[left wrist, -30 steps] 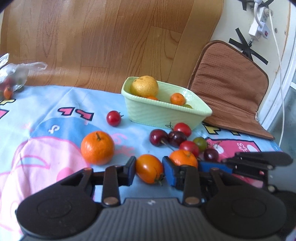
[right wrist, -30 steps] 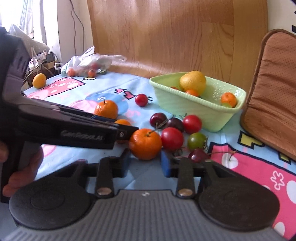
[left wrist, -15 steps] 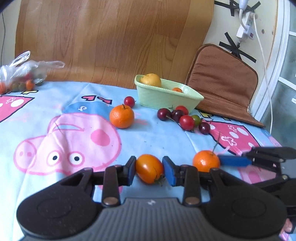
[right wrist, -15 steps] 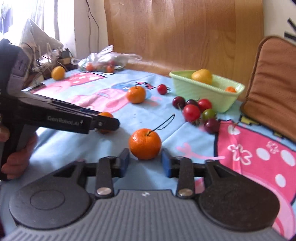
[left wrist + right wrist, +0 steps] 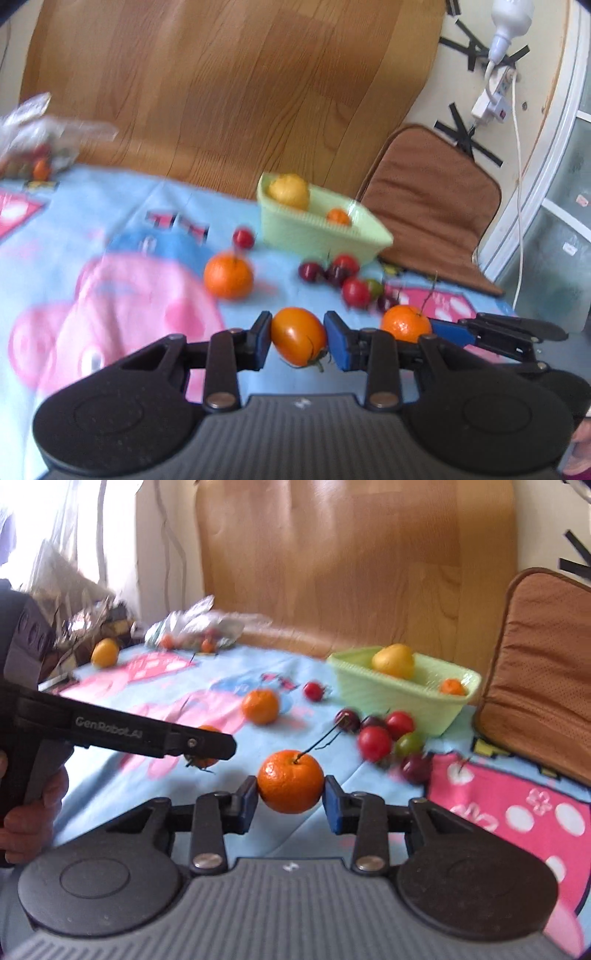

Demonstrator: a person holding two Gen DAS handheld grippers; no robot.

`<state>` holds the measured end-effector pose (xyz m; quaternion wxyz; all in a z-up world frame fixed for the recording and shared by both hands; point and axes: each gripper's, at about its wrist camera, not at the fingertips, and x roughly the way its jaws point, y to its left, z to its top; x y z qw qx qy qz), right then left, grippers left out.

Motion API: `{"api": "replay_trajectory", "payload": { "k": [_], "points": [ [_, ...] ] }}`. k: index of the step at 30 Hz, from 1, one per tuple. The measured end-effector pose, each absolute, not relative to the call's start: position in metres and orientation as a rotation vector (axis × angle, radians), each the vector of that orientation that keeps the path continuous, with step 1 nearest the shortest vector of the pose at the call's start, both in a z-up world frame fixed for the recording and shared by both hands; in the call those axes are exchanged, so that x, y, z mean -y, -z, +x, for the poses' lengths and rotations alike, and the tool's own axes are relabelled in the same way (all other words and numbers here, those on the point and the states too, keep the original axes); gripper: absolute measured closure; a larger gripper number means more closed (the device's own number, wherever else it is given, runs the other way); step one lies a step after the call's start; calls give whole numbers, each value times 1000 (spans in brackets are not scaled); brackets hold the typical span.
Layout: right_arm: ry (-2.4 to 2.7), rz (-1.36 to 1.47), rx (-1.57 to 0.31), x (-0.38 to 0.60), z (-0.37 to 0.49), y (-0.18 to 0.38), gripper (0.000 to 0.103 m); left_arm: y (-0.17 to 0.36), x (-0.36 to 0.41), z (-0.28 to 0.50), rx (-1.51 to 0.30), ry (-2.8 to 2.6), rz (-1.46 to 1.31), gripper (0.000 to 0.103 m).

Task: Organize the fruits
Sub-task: 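Lower both held fruits into the green basket and open both tools, then grasp a red tomato with the left tool while the right tool grasps a red tomato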

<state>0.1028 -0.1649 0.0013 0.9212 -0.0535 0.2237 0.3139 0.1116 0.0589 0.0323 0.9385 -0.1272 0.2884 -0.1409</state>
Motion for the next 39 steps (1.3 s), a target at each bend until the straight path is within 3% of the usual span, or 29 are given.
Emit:
{"api": "replay_trajectory", "payload": {
  "k": [6,12,15,20,23,27,32,36,39],
  "points": [
    [-529,-19,-388,184,179,-28,62,-78,-31,203,-518,310,-184,72],
    [-487,17,-430,187,239,-11,61,-53,3,280,-631,326,-143,72],
    [-472,78,-410,196,243,0,48,-46,10,287,-669,308,-115,71],
    [-467,123,-319,213,229,-17,49,-72,-40,252,-538,281,-194,71],
    [-487,188,-305,220,221,-25,56,-76,-72,239,-545,216,-227,71],
    [-542,276,-369,229,213,-33,77,-60,-84,240,-655,167,-154,70],
    [-560,269,-520,224,208,-15,77,-33,-81,255,-777,220,-168,70],
    [-563,257,-610,211,218,-1,76,-21,-68,258,-790,229,-144,60],
    [-569,254,-646,205,226,5,75,-14,-61,262,-794,220,-93,59]
  ]
}}
